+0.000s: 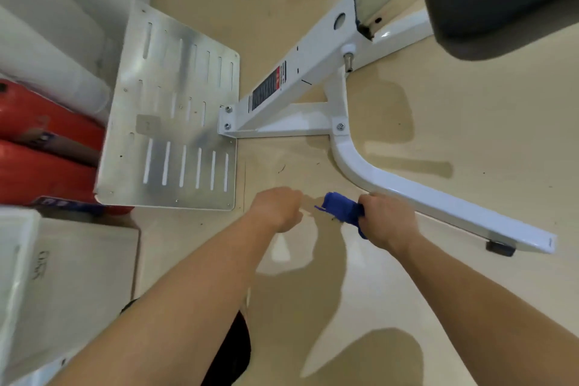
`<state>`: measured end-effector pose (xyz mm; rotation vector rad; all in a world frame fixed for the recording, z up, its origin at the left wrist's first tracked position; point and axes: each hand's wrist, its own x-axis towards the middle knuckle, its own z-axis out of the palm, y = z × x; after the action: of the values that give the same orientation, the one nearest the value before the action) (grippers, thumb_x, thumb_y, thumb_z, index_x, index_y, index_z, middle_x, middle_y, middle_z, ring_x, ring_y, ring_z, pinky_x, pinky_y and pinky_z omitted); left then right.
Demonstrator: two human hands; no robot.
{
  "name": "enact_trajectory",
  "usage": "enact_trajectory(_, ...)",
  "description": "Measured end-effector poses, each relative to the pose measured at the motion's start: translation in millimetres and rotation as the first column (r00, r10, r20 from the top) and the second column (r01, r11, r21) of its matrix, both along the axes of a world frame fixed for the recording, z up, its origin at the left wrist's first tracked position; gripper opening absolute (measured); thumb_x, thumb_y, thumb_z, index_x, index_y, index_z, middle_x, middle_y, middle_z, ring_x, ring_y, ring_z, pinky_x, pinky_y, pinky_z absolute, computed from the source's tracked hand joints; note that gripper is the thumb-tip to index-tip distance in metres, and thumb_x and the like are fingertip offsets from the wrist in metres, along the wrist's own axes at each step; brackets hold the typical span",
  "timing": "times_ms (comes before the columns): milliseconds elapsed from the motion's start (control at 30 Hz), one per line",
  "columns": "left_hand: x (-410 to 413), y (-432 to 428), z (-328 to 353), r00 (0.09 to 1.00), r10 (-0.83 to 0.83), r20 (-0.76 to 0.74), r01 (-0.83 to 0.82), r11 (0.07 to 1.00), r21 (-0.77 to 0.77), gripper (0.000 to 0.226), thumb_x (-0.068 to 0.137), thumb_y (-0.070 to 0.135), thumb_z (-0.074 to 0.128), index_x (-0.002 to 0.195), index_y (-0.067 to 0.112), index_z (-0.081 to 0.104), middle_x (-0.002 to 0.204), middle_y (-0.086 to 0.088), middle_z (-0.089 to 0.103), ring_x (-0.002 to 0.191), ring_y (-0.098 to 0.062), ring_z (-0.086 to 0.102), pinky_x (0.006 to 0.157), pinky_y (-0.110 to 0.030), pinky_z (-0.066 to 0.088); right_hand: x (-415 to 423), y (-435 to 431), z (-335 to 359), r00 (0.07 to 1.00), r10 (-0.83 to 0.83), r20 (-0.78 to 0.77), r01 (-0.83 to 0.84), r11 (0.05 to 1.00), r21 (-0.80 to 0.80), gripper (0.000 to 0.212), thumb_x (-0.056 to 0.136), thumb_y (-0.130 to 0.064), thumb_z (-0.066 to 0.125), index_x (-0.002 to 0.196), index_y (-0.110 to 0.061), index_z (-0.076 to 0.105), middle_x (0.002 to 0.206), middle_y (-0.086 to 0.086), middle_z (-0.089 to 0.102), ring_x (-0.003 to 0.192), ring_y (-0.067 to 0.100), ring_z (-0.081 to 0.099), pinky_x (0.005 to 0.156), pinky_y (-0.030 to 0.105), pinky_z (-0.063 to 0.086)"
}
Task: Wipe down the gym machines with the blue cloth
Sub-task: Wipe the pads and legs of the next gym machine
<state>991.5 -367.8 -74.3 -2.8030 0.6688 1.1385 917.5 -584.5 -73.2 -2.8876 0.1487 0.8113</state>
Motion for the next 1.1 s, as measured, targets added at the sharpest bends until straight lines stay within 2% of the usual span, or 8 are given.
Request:
enact_trajectory(167,-27,9,141,0.997,0.030,-0.068,-0.027,0.999,0.047,0.038,0.099,0.035,0.044,0.131,0.015,0.053,0.127,-0.007,0.057,0.111,-0.028,0.058,0.091,-0.043,0.051,-43,-3,143,0.974,-0.114,-0.194,0.131,0.988,0.081,0.008,0.081,-0.020,0.053,0.089,-0.022,0.051,0.080,-0.006,0.058,0.068,0.018,0.057,0.055,0.027,0.039)
enact_trajectory(300,-55,-8,255,0.992,0.086,-0.092,-0.082,0.996,0.045,0.038,0.098,0.038,0.046,0.127,0.016,0.056,0.125,-0.006,0.060,0.111,-0.028,0.058,0.092,-0.041,0.050,-76,-24,262,0.962,-0.128,-0.241,0.164,0.977,0.136,0.009,0.088,-0.022,0.046,0.096,-0.020,0.050,0.088,-0.004,0.061,0.076,0.018,0.059,0.059,0.028,0.041)
enact_trajectory(400,-78,-35,339,0.981,0.165,-0.106,-0.163,0.986,0.028,0.033,0.096,0.037,0.047,0.116,0.015,0.061,0.117,-0.006,0.064,0.105,-0.027,0.060,0.089,-0.040,0.051,-98,-54,350,0.964,-0.103,-0.246,0.140,0.981,0.137,0.013,0.089,-0.021,0.047,0.101,-0.019,0.052,0.094,-0.002,0.063,0.082,0.021,0.063,0.066,0.031,0.048)
enact_trajectory(467,-95,-62,392,0.970,0.207,-0.125,-0.207,0.978,0.011,0.029,0.096,0.037,0.047,0.107,0.015,0.062,0.112,-0.005,0.066,0.102,-0.025,0.062,0.089,-0.042,0.052,-116,-82,408,0.968,-0.105,-0.229,0.135,0.983,0.120,0.013,0.090,-0.021,0.048,0.102,-0.021,0.054,0.092,-0.002,0.063,0.082,0.020,0.063,0.064,0.031,0.047)
enact_trajectory(633,-130,-148,497,0.945,0.289,-0.156,-0.308,0.944,-0.116,0.030,0.095,0.039,0.050,0.108,0.016,0.067,0.106,-0.001,0.068,0.097,-0.022,0.062,0.089,-0.043,0.052,-147,-159,521,0.977,-0.172,-0.130,0.185,0.978,0.099,0.013,0.087,-0.020,0.047,0.095,-0.025,0.056,0.085,-0.003,0.060,0.075,0.021,0.058,0.063,0.031,0.047)
enact_trajectory(833,-147,-238,560,0.952,0.259,-0.162,-0.289,0.935,-0.204,0.027,0.095,0.036,0.050,0.103,0.017,0.067,0.104,-0.002,0.068,0.096,-0.022,0.063,0.087,-0.040,0.053,-160,-248,599,0.972,-0.223,-0.074,0.227,0.972,0.052,0.015,0.089,-0.024,0.046,0.099,-0.027,0.057,0.093,-0.002,0.062,0.081,0.023,0.061,0.063,0.030,0.045)
enact_trajectory(967,-134,-275,567,0.954,0.254,-0.156,-0.282,0.940,-0.193,0.026,0.096,0.037,0.048,0.105,0.021,0.066,0.105,0.001,0.067,0.093,-0.019,0.061,0.070,-0.031,0.047,-136,-293,623,0.971,-0.233,-0.056,0.234,0.972,0.029,0.015,0.088,-0.024,0.046,0.097,-0.028,0.057,0.092,-0.002,0.063,0.081,0.023,0.062,0.061,0.028,0.043)
enact_trajectory(1100,-102,-314,559,0.928,0.337,-0.162,-0.365,0.908,-0.205,0.028,0.096,0.033,0.047,0.106,0.016,0.067,0.106,-0.003,0.067,0.093,-0.021,0.061,0.079,-0.034,0.049,-84,-331,626,0.981,-0.191,-0.042,0.192,0.981,0.029,0.017,0.086,-0.023,0.045,0.097,-0.030,0.056,0.088,-0.005,0.062,0.079,0.022,0.061,0.059,0.028,0.041)
